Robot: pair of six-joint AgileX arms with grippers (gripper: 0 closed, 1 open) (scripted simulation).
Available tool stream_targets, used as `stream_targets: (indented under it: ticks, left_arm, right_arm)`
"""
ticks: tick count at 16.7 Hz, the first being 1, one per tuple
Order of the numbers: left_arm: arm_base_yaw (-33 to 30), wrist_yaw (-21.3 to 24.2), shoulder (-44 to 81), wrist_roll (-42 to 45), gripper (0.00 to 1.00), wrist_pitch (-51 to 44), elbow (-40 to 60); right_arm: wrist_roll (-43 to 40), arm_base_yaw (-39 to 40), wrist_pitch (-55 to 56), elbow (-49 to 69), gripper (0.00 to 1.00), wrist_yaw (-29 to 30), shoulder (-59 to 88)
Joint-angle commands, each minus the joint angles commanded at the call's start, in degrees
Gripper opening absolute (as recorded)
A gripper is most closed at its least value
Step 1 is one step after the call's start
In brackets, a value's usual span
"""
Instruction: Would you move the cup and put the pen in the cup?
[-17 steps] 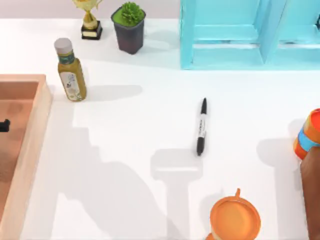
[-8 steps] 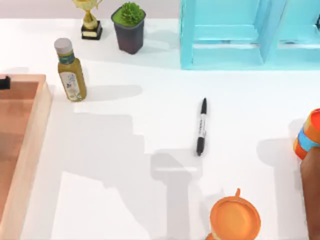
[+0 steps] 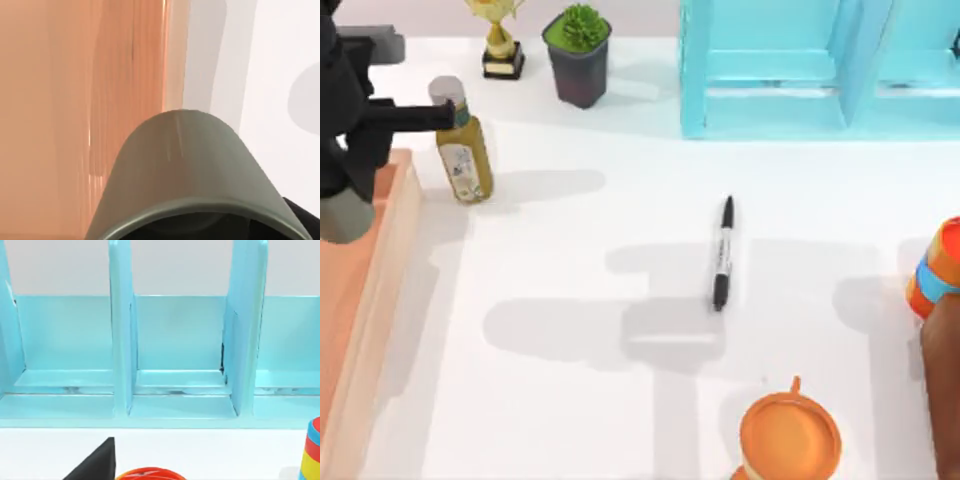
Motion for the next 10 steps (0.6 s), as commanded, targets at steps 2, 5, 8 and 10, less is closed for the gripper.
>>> stream_targets:
  ticks: [2, 5, 8, 10]
  left_arm:
    - [-3.62, 0.18, -0.70, -1.65, 0.00, -3.64, 1.40]
    - [-4.92, 0.25, -1.07, -2.22, 0.00, -4.91, 1.77]
    - [-4.70, 0.32, -0.72, -2.15, 0.00, -4.77, 1.57]
    - [-5.65, 0.30, 0.10, -2.76, 0.00, -3.96, 1.04]
  right_arm:
    - [0.00, 0.00, 0.00, 0.00, 1.00, 0.00, 0.00]
    - [0.00, 0.00, 0.00, 0.00, 1.00, 0.00, 0.00]
    - [0.00, 0.00, 0.00, 0.00, 1.00, 0.00, 0.00]
    - [0.00, 0.00, 0.00, 0.00, 1.00, 0.00, 0.00]
